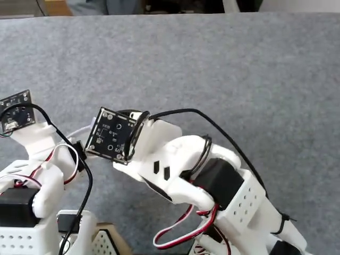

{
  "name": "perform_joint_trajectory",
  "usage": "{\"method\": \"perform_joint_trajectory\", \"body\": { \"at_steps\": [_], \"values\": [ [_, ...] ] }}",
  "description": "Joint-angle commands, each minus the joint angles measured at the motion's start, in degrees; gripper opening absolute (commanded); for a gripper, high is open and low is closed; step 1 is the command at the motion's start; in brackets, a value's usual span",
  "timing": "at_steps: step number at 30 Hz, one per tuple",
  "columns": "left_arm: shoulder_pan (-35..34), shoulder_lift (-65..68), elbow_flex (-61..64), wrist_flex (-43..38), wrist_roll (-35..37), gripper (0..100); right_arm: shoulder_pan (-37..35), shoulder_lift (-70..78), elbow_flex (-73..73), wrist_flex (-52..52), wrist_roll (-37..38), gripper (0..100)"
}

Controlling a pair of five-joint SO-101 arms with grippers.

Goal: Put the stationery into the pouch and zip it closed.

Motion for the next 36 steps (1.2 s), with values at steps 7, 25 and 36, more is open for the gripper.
{"method": "perform_joint_trajectory", "body": {
  "at_steps": [7, 25, 36],
  "values": [
    [-1.19, 0.88, 4.09, -0.44, -0.79, 3, 1.49, -1.1, -0.22, 0.7, 0.53, 14.2],
    [-1.27, 1.23, 4.53, -2.37, -0.79, 3, 2.55, -1.1, -13.41, 10.29, 5.01, 26.9],
    [-1.19, 1.32, 4.53, -2.37, -0.79, 3, 17.85, -1.1, -23.25, 28.75, 4.92, 26.7]
  ]
}}
